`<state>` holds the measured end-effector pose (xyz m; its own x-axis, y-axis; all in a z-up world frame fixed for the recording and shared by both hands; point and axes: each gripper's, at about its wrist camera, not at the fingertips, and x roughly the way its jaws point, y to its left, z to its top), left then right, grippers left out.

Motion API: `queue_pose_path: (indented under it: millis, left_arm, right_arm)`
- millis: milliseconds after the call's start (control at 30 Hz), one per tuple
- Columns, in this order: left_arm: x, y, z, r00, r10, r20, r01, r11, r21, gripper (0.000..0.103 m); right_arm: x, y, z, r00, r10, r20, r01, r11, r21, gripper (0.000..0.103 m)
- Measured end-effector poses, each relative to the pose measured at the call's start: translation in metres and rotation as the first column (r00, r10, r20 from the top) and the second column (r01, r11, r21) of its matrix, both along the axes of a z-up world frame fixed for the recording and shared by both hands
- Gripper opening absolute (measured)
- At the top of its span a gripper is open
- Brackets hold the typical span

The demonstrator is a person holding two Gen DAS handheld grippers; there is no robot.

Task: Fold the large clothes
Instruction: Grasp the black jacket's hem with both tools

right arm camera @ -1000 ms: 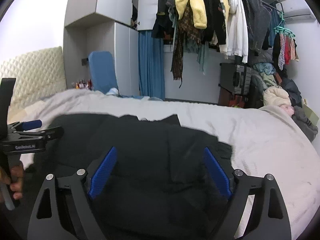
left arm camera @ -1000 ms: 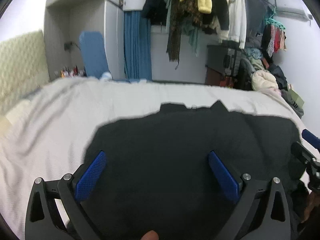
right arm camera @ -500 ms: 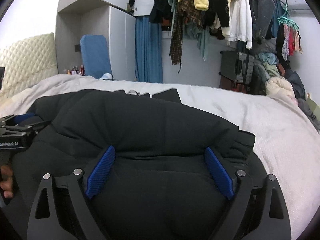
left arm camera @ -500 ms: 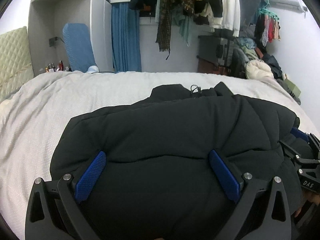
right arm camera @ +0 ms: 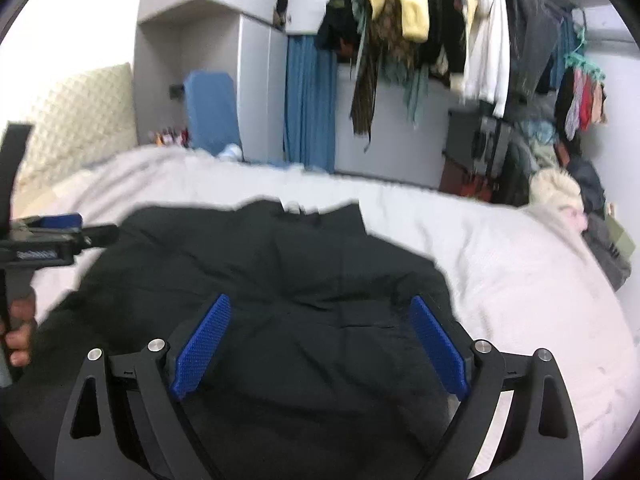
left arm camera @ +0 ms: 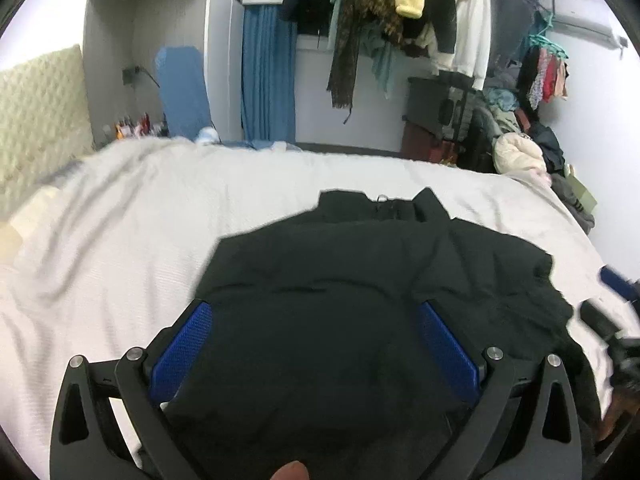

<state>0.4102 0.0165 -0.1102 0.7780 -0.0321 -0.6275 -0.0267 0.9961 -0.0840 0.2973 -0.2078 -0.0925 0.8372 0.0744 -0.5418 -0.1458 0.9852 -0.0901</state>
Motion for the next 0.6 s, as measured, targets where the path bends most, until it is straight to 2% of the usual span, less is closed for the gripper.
queue_pose_path:
  millis: [67,167,300,467,600]
  left_arm:
    - [-0.03,0.003,0.03,0.999,0.004,0.032,-0.005,1.0,0.011,0.103]
    - [-0.076,0.005,0.069,0.997,0.0,0.078,0.001,1.0,-0.011,0.103]
    - [-0.142,0.0,0.109,0.992,-0.021,0.126,0.023,1.0,-0.01,0.103]
    - [-0.217,-0.006,0.136,0.988,-0.046,0.149,0.051,0.998,-0.027,0.103]
    - [-0.262,-0.007,0.137,0.991,-0.062,0.117,0.067,0.997,-0.04,0.103]
  right_arm:
    - [-0.025,0.003,0.028,1.0,0.0,0.027,0.0,1.0,0.018,0.091]
    - [-0.068,0.007,0.065,0.998,-0.011,0.055,0.007,0.998,0.058,0.093]
    - [-0.116,0.017,0.095,0.997,-0.011,0.07,0.008,0.999,0.049,0.093]
    - [-0.167,0.024,0.117,0.999,0.01,0.035,-0.012,0.998,0.058,0.093]
    - [-0.2,0.026,0.123,1.0,-0.001,0.006,0.0,0.998,0.063,0.093]
